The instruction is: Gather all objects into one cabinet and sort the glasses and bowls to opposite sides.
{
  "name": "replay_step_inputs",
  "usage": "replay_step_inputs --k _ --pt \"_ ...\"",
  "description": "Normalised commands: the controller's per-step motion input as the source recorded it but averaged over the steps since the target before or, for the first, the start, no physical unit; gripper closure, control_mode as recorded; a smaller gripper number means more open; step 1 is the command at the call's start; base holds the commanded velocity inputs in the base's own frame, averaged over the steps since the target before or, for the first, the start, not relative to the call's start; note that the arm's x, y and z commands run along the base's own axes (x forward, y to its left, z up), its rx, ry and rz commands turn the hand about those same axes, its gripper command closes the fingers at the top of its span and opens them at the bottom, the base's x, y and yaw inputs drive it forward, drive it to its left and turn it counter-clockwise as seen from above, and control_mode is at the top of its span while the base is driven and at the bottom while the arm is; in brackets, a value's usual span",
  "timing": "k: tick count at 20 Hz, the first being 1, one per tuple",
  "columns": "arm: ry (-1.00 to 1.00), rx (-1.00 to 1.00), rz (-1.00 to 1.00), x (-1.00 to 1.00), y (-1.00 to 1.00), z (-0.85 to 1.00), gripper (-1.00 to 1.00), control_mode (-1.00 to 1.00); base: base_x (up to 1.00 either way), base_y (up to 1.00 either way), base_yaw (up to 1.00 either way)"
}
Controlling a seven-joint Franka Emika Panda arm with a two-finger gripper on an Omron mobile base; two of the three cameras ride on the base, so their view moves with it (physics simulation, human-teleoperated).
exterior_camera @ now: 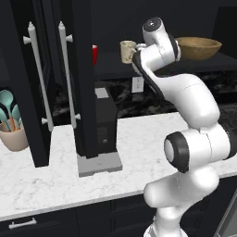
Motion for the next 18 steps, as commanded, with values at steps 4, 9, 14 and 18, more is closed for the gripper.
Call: replay_step_inputs --k 4,9,14,18 --pt "-0.03 0.0 0.05 -0.78 0.05 0.09 1.0 -1.0 0.0 0.0 0.0" --pt "0.03 0.01 0.07 -0.85 0.05 0.54 1.0 -1.0 0.0 0.0 0.0" --pt "0.04 0.0 0.06 -0.83 0.05 0.56 1.0 -1.0 0.0 0.0 0.0" --pt "0.09 0.03 0.06 -0.8 0.14 0.61 1.0 -1.0 0.0 0.0 0.0"
